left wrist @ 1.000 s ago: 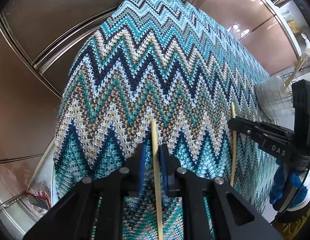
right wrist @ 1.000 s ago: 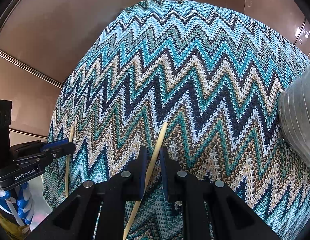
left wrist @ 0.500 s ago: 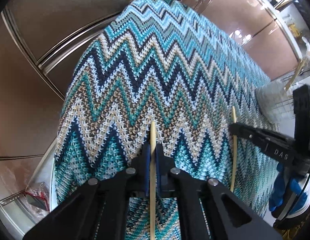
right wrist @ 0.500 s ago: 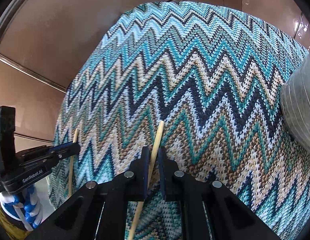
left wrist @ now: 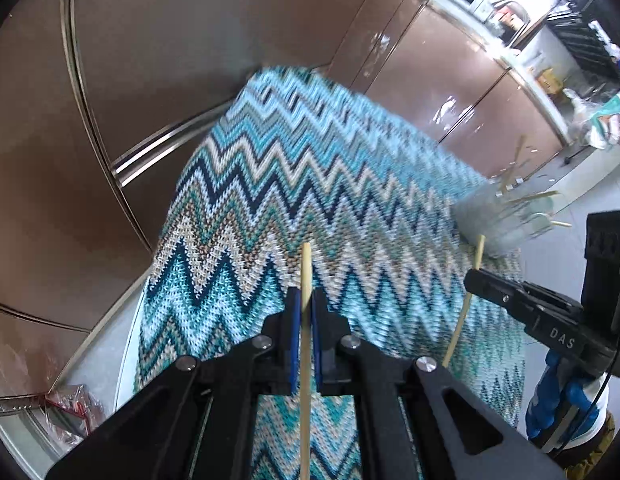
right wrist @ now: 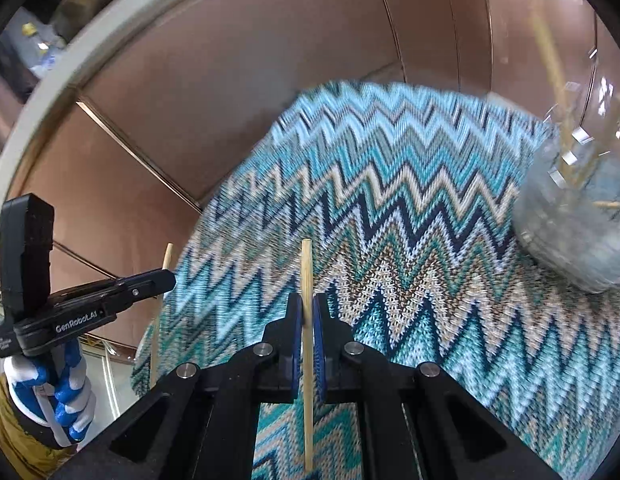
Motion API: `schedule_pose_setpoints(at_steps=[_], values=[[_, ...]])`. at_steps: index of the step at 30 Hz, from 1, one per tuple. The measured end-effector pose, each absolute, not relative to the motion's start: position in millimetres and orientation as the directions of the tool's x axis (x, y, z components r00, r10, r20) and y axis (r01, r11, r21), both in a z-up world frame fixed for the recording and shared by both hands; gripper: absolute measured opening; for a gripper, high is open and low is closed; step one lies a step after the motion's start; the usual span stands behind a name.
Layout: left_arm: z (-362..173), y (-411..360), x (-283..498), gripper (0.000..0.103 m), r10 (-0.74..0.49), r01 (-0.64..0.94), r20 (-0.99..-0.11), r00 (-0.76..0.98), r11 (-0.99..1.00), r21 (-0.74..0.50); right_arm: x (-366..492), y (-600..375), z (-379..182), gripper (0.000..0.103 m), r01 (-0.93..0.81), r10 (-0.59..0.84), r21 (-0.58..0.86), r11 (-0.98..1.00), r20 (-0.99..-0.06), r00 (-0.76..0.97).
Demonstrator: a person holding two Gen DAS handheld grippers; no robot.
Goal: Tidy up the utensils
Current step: 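Lift both chopsticks and carry them over the wire holder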
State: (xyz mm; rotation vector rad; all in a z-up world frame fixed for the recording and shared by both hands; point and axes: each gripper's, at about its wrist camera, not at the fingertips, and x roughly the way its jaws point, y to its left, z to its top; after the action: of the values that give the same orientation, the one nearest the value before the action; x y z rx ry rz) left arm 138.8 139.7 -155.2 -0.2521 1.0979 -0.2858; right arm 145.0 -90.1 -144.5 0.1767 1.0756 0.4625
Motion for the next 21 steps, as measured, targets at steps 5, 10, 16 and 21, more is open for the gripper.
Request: schedule_pose_setpoints(at_steps=[5, 10, 16, 21], values=[[-120.3, 137.1, 108.9, 0.005, -0.373, 0.135, -0.773, 0.513, 0.924, -0.357, 99.2, -93.5, -103.5, 0.006, -0.309, 0.439, 0.318, 0.896, -0.739, 0.511], [-87.7, 126.3, 79.4, 0.005, -0.401, 0.179, -0.717, 0.571, 0.912, -0.368, 58.7, -103.1, -73.0, 0.006, -0.310, 0.429, 0.297, 0.903, -0.670, 0.606], [-47.3, 111.3, 44.9, 0.005, -0.423, 0.224, -0.641, 0.640, 0.901, -0.371, 16.9, -125.6, -35.3, 0.006, -0.296, 0.398, 0.266, 0.917, -0.585, 0.707], [-15.4, 89.8, 25.3, 0.005, -0.441, 0.271, -0.574, 0.690, 0.892, -0.360, -4.6, -156.3, -6.8, 0.006, -0.261, 0.362, 0.261, 0.929, -0.509, 0.781]])
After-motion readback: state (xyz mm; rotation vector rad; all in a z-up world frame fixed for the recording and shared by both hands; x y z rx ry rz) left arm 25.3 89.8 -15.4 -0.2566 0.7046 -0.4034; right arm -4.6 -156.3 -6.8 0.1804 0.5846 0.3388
